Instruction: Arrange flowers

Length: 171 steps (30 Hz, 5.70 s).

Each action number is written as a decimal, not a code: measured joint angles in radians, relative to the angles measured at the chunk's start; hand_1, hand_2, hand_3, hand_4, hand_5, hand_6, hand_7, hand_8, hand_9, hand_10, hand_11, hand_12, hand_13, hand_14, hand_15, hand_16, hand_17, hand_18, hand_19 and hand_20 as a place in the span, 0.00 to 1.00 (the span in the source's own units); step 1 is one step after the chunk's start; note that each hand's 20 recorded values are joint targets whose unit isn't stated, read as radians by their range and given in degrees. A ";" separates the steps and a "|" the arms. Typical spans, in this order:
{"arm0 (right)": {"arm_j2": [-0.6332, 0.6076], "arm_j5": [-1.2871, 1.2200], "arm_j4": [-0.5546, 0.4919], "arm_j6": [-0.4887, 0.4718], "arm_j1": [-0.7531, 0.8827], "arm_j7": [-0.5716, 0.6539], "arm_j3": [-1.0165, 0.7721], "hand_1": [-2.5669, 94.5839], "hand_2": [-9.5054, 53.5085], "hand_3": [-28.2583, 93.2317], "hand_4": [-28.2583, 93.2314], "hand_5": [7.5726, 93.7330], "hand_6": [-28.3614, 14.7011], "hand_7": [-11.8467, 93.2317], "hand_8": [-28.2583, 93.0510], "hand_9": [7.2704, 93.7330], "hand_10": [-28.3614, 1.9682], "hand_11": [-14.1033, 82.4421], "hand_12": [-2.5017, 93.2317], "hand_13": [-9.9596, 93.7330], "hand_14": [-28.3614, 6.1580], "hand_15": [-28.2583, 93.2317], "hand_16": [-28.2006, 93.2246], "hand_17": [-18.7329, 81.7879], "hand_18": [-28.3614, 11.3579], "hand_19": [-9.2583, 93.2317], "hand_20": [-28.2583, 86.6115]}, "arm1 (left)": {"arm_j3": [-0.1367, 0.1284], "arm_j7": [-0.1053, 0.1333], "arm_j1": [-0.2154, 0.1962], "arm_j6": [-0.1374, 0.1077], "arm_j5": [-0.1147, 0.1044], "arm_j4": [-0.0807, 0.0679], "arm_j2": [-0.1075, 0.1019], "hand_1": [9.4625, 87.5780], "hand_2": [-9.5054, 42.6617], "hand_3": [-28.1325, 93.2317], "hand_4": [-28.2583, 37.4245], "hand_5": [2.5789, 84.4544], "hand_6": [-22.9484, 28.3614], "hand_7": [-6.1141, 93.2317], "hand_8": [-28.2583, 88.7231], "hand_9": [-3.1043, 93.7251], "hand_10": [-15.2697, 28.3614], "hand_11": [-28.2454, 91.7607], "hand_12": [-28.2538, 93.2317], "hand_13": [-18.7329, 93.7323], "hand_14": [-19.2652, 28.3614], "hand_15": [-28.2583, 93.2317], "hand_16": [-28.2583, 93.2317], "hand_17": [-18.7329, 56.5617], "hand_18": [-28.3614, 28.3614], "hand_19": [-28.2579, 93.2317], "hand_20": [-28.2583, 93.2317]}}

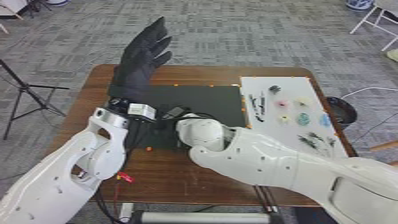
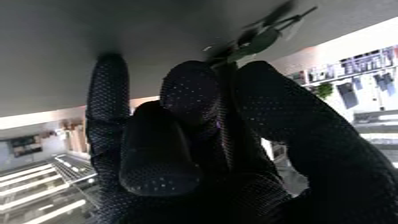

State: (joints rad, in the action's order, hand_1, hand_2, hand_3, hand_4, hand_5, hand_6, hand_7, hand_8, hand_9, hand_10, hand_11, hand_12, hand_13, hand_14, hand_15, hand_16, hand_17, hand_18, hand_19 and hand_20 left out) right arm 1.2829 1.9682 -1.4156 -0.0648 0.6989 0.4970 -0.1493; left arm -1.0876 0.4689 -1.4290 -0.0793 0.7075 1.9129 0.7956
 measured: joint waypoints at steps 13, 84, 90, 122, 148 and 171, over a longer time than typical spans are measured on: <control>-0.007 -0.026 -0.071 -0.004 0.142 0.174 -0.183 0.24 0.32 1.00 0.27 0.45 0.61 0.22 0.14 0.80 0.51 0.76 0.49 0.86 0.58 0.98 0.45 0.45 0.22 0.73 0.48 | -0.001 -0.011 0.004 0.010 0.001 -0.010 0.008 0.23 0.07 0.76 0.06 0.24 0.46 0.21 0.18 0.19 0.55 0.33 0.42 0.27 0.64 0.35 0.32 0.07 0.83 0.50 0.33; -0.196 0.006 -0.185 0.066 0.142 0.132 -0.131 0.21 0.34 1.00 0.27 0.47 0.59 0.21 0.15 0.80 0.50 0.79 0.45 0.86 0.58 0.98 0.46 0.45 0.21 0.74 0.47 | -0.042 -0.026 -0.051 0.009 0.003 0.004 0.011 0.23 0.07 0.77 0.06 0.25 0.47 0.21 0.19 0.19 0.55 0.33 0.42 0.27 0.64 0.35 0.32 0.07 0.83 0.50 0.33; -0.207 0.000 -0.220 0.035 0.126 0.111 -0.104 0.21 0.34 1.00 0.26 0.47 0.60 0.21 0.15 0.80 0.50 0.79 0.45 0.86 0.58 0.98 0.46 0.45 0.22 0.74 0.47 | -0.042 -0.027 -0.052 0.009 0.003 0.004 0.011 0.23 0.07 0.76 0.06 0.25 0.46 0.21 0.18 0.19 0.55 0.33 0.42 0.27 0.64 0.35 0.32 0.07 0.83 0.50 0.33; -0.180 0.002 -0.298 -0.034 0.128 0.038 -0.046 0.21 0.35 1.00 0.26 0.50 0.59 0.22 0.15 0.81 0.50 0.79 0.44 0.86 0.58 0.98 0.46 0.45 0.22 0.74 0.46 | -0.055 -0.028 -0.065 0.008 0.003 0.007 0.011 0.23 0.07 0.77 0.06 0.25 0.47 0.21 0.18 0.19 0.55 0.33 0.42 0.27 0.64 0.35 0.32 0.07 0.83 0.50 0.33; -0.108 0.033 -0.136 -0.008 -0.041 0.030 0.076 0.21 0.36 1.00 0.26 0.50 0.60 0.22 0.14 0.81 0.50 0.80 0.44 0.86 0.59 0.98 0.46 0.45 0.22 0.73 0.46 | -0.048 -0.026 -0.061 0.004 0.002 0.010 0.011 0.23 0.07 0.76 0.06 0.25 0.47 0.21 0.19 0.19 0.55 0.33 0.42 0.27 0.64 0.35 0.32 0.07 0.83 0.50 0.33; -0.090 0.006 -0.099 -0.001 -0.024 0.010 0.041 0.21 0.36 1.00 0.26 0.47 0.63 0.22 0.14 0.80 0.51 0.80 0.44 0.86 0.58 0.98 0.46 0.44 0.22 0.72 0.47 | -0.041 -0.025 -0.056 0.001 0.002 0.009 0.011 0.23 0.07 0.77 0.06 0.25 0.47 0.21 0.18 0.19 0.55 0.33 0.42 0.27 0.64 0.35 0.32 0.07 0.83 0.50 0.33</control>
State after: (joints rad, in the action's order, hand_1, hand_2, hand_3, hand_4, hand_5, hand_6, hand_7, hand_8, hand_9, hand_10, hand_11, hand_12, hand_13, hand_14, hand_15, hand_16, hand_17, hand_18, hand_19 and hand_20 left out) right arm 1.1929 1.9745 -1.5147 -0.0656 0.6749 0.5072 -0.1082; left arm -1.1282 0.4437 -1.4854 -0.0788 0.7091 1.9217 0.8063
